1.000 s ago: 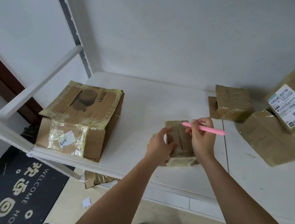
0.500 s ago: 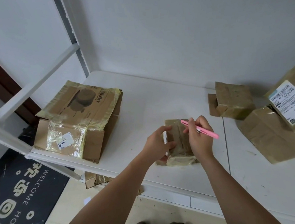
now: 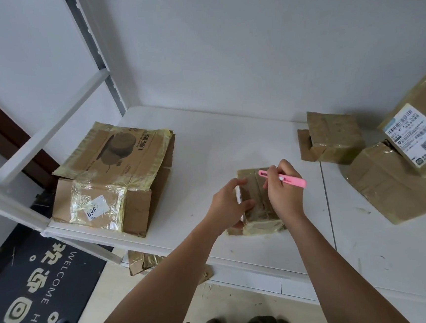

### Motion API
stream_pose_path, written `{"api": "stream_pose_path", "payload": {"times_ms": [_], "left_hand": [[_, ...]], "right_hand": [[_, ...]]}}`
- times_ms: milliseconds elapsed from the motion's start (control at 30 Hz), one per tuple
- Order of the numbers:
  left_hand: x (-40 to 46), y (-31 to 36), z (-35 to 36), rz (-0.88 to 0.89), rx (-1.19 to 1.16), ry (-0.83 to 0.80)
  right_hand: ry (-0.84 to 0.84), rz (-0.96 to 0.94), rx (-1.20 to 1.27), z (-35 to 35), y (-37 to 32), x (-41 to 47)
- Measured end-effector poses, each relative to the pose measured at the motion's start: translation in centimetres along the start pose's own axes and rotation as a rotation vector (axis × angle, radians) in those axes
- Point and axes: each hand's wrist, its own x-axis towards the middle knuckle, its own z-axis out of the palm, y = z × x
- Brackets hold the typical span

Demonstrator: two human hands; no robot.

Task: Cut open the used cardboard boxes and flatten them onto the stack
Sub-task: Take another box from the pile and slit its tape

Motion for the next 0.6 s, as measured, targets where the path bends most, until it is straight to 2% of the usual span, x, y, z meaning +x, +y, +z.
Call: {"api": "stream_pose_path", "payload": {"times_ms": [600], "left_hand": [[-0.4, 0.1, 0.4, -0.013, -0.023, 0.030]], "right_hand": [[-0.040, 0.007, -0.127, -2.4, -0.6, -5.2]]}}
